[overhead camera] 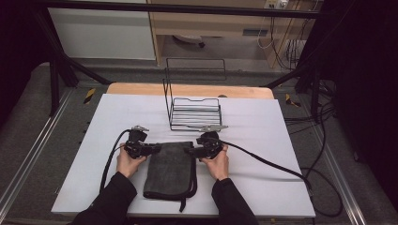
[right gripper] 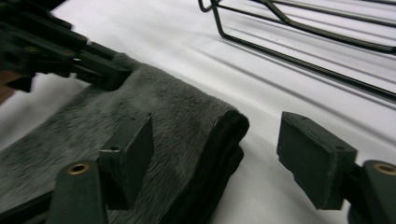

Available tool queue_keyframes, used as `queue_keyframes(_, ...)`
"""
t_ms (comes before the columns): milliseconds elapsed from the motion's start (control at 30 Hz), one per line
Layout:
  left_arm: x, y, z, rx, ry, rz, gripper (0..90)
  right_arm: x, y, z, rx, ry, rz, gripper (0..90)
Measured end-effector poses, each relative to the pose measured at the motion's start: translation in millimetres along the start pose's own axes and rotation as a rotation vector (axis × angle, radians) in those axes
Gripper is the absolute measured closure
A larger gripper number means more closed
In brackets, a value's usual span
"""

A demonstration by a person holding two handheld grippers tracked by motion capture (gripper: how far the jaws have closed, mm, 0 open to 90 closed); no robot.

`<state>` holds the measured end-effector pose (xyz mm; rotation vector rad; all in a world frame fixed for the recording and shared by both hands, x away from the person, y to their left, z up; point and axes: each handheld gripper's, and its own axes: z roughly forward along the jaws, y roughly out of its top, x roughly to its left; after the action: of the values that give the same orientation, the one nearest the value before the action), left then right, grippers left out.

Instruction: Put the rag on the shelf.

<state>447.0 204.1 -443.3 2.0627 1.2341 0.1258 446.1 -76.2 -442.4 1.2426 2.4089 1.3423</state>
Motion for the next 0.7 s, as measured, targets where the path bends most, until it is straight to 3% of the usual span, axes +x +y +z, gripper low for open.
queue_keyframes(100,-0.3,-0.6,0.2,-0.006,0.000,0.003,74.1,-2.6,-2.6,8.6,0.022,-0.024,0.014,41.9)
queue_keyframes(167,0.5,-0.8,0.2,-0.007,-0.005,0.003,74.2,-3.4,-3.8,10.0,0.036,-0.028,0.011,43.8)
queue_keyframes(300,0.3,-0.6,0.1,-0.005,-0.005,0.004,74.4,-3.8,-4.4,11.2,0.052,0.002,0.024,53.5)
queue_keyframes(333,0.0,-0.5,0.1,-0.005,-0.006,0.005,75.5,-4.6,-4.2,12.1,0.073,0.022,0.050,56.0)
queue_keyframes(400,-0.6,-0.5,-0.1,-0.004,-0.005,0.004,76.2,-4.9,-4.3,12.6,0.072,0.029,0.048,60.6)
queue_keyframes(567,-0.1,-0.4,-0.9,-0.004,-0.008,0.003,78.7,-4.5,-3.9,13.2,0.097,0.058,0.106,70.8)
queue_keyframes(700,-0.1,-0.5,-2.1,-0.011,-0.009,0.000,79.8,-4.9,-1.5,10.7,0.103,0.070,0.124,76.8)
